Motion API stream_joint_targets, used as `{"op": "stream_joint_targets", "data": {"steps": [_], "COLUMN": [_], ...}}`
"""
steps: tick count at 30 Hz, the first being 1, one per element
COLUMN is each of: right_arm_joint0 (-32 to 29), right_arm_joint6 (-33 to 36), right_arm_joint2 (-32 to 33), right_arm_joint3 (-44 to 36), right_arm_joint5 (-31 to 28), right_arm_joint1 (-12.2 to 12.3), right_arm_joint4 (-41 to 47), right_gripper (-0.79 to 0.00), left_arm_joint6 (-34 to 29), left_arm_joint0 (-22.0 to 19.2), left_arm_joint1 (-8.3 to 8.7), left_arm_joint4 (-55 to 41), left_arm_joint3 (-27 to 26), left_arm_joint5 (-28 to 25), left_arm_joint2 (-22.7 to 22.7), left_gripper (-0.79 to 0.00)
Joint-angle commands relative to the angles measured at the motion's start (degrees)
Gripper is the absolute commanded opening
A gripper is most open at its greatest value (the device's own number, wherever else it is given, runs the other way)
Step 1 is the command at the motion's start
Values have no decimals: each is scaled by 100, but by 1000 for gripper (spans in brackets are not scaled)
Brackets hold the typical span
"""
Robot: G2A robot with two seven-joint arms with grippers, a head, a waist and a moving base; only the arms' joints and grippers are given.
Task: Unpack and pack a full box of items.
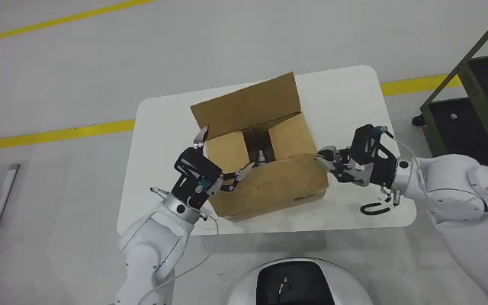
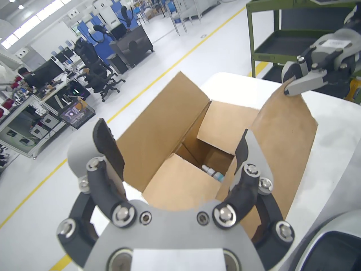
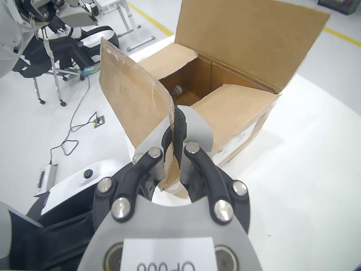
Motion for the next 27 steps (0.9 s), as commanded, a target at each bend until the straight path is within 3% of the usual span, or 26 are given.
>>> {"op": "stream_joint_targets", "data": {"steps": [1, 9, 15, 27], "right_arm_joint0": [-99, -742, -1132, -1391], "right_arm_joint6": [-480, -2177, -3151, -3703], "right_arm_joint2": [63, 248, 292, 282], "right_arm_joint3": [-121, -550, -675, -707], "right_arm_joint5": [-168, -342, -330, -247], "right_arm_joint1": [0, -5, 0, 17], "right_arm_joint4": [-428, -2276, -3129, -3640], "right_gripper": [-785, -785, -785, -785], "left_arm_joint6": [-93, -761, -1056, -1612], "left_arm_joint0": [-113, -531, -667, -689], "left_arm_joint1": [5, 24, 38, 95], "left_arm_joint4": [-39, 378, 778, 906], "left_arm_joint3": [10, 398, 555, 532], "left_arm_joint5": [9, 55, 31, -585], "left_arm_joint2": [7, 294, 559, 804], "left_gripper": [0, 0, 0, 0]}}
